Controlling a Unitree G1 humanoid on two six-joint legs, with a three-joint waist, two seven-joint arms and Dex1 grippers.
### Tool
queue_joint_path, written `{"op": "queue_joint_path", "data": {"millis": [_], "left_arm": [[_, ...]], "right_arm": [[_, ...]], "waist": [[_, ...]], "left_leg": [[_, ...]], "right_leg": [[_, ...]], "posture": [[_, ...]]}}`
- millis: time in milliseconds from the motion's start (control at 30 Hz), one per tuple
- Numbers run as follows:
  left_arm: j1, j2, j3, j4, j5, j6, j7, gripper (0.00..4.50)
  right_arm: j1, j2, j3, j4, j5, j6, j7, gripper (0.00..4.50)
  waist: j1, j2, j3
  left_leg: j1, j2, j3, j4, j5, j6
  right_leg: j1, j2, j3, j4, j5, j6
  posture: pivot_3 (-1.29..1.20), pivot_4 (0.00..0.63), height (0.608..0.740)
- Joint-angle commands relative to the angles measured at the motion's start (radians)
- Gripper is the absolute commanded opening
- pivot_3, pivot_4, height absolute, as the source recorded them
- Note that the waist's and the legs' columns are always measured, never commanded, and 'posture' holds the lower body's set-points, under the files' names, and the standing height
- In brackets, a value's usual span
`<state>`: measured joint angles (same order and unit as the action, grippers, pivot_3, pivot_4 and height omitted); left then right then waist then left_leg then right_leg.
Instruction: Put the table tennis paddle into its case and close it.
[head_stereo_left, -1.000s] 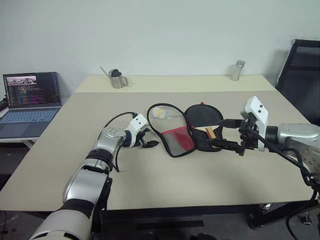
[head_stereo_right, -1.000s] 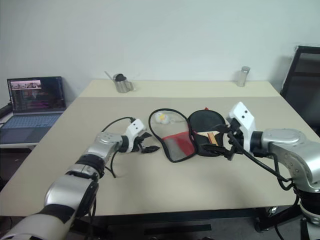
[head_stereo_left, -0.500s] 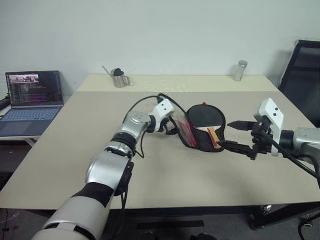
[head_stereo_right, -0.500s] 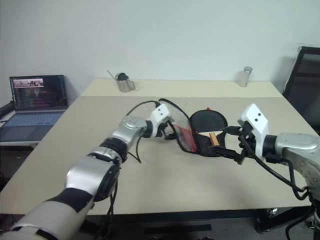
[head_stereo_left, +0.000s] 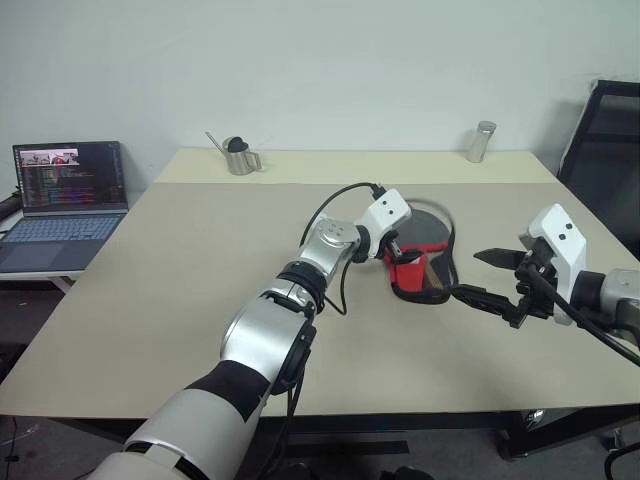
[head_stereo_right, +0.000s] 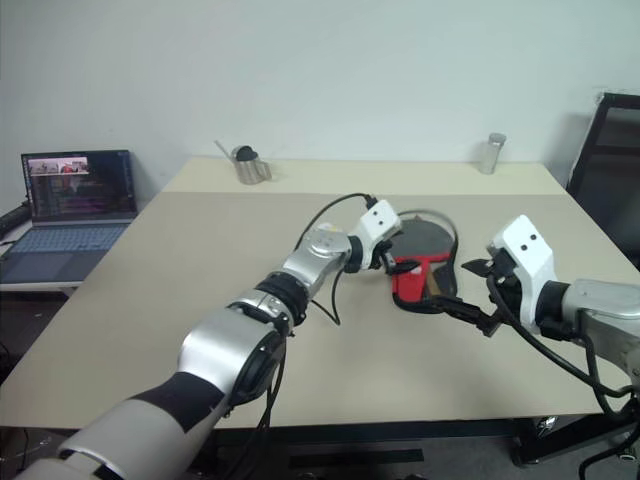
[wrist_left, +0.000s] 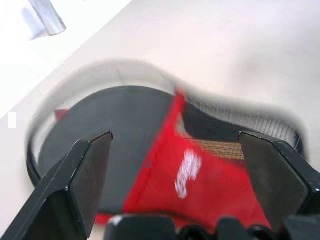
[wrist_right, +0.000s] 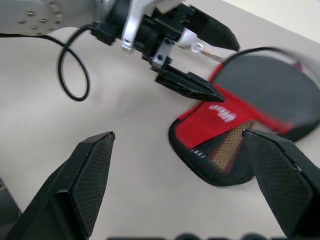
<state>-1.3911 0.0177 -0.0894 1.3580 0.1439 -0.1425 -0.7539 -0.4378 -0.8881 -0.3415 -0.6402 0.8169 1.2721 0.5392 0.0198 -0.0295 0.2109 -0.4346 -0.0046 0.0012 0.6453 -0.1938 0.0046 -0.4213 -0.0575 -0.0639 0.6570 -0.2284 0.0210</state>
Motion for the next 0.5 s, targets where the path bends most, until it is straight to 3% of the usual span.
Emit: {"op": "queue_joint_path", "data": {"millis": [33, 167, 500], "left_arm": [[-0.009, 0.041, 0.026, -0.014, -0.004, -0.042, -0.04, 4.4], [0.037, 0.145, 0.056, -0.033, -0.028, -0.086, -0.117, 4.4], [0.259, 0.362, 0.148, -0.212, -0.154, -0.107, -0.368, 4.4]], "right_arm": [[-0.028, 0.012, -0.031, 0.029, -0.001, 0.001, -0.047, 4.48], [-0.09, 0.069, 0.052, 0.164, -0.062, -0.064, -0.08, 4.48], [-0.308, 0.267, 0.247, 0.751, -0.322, -0.356, -0.09, 4.48]], "waist": [[-0.001, 0.0, 0.0], [-0.012, 0.0, 0.0], [-0.019, 0.001, 0.0]], "left_leg": [[0.0, 0.0, 0.0, 0.0, 0.0, 0.0], [0.001, 0.0, 0.001, 0.0, 0.0, 0.0], [0.001, 0.0, 0.001, 0.0, 0.0, 0.0]], "right_leg": [[0.0, 0.0, 0.0, 0.0, 0.0, 0.0], [0.0, 0.0, 0.001, 0.001, 0.0, 0.0], [0.0, 0.001, 0.001, 0.002, 0.002, -0.003]], "posture": [[0.0, 0.15, 0.74], [0.0, 0.15, 0.74], [0.0, 0.15, 0.74]]}}
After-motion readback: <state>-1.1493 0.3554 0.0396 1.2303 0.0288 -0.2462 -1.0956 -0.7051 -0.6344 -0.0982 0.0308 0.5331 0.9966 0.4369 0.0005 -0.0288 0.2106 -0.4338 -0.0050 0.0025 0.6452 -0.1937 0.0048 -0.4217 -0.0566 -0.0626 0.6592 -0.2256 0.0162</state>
